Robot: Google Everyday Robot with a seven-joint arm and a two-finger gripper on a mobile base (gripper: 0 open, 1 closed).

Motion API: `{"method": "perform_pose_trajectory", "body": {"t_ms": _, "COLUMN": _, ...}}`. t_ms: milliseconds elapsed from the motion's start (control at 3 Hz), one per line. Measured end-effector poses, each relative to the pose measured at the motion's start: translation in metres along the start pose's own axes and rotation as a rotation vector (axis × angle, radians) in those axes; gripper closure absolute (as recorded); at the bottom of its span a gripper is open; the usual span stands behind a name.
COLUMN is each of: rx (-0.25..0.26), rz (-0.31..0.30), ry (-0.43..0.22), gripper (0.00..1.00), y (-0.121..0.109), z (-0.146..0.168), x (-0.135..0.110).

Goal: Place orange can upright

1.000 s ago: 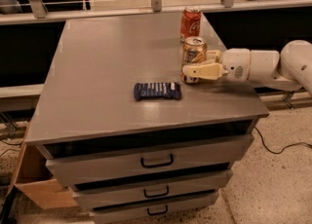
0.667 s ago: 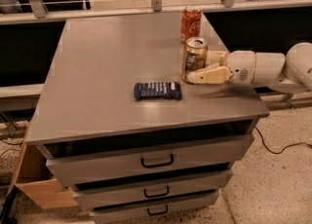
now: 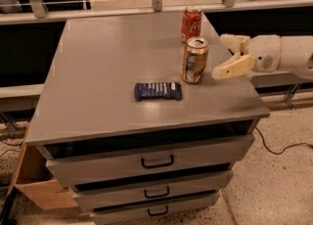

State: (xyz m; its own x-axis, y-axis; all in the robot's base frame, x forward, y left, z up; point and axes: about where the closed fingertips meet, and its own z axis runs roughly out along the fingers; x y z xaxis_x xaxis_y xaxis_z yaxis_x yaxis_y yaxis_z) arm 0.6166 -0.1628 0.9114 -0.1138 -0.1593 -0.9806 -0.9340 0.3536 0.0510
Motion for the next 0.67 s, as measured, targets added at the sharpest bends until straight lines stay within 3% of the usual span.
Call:
{"method": "perform_pose_trajectory", "body": {"t_ms": 333, "rx": 0.059, "rz": -0.079, "ry": -0.017, "gripper": 0.0, "y": 0.0034, "z": -0.0495, "x": -0.0527}}
{"method": "perform_pose_trajectory", "body": {"t_ms": 667, "rx": 0.059, "rz": -0.087, "ry": -0.022, "gripper": 0.0, "y": 0.0021, "z": -0.0482, "x": -0.057}}
